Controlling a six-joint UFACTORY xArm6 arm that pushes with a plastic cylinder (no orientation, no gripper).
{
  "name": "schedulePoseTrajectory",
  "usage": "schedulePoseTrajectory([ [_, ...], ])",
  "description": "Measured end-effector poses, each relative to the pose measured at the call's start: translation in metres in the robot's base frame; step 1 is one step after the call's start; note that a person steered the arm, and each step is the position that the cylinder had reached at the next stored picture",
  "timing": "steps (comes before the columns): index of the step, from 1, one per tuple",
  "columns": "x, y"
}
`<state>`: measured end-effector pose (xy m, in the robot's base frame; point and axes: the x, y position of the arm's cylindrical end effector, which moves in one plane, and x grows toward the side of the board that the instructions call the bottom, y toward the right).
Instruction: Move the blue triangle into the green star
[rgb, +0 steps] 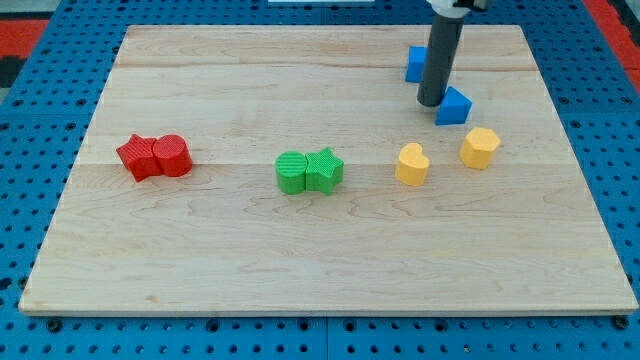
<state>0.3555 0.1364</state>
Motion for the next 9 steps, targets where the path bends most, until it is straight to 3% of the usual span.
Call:
schedulePoseTrajectory([
  [2, 0.013, 0.044],
  [3, -0.023, 0.016],
  [4, -0.042, 0.076],
  [5, -0.012, 0.094],
  [8, 0.044, 0.031],
  [9, 0.054, 0.054],
])
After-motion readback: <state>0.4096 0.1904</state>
